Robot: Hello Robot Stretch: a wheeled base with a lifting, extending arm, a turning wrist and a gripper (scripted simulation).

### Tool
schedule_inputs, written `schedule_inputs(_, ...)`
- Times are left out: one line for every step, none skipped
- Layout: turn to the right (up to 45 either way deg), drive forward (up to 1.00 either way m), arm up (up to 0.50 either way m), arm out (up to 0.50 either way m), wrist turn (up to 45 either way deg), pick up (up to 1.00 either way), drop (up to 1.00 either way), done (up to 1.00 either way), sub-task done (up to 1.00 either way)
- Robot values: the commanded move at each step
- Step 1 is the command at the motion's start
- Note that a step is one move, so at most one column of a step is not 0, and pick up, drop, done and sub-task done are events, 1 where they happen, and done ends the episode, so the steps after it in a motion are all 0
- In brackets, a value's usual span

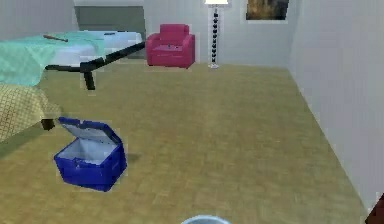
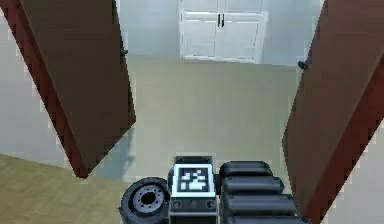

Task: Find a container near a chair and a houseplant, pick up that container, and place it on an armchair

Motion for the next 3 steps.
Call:
schedule_inputs(0.0,1.00,0.00,0.00,0.0,0.00,0.00,0.00,0.00)
schedule_inputs(0.0,0.60,0.00,0.00,0.0,0.00,0.00,0.00,0.00)
schedule_inputs(-21.0,0.00,0.00,0.00,0.0,0.00,0.00,0.00,0.00)
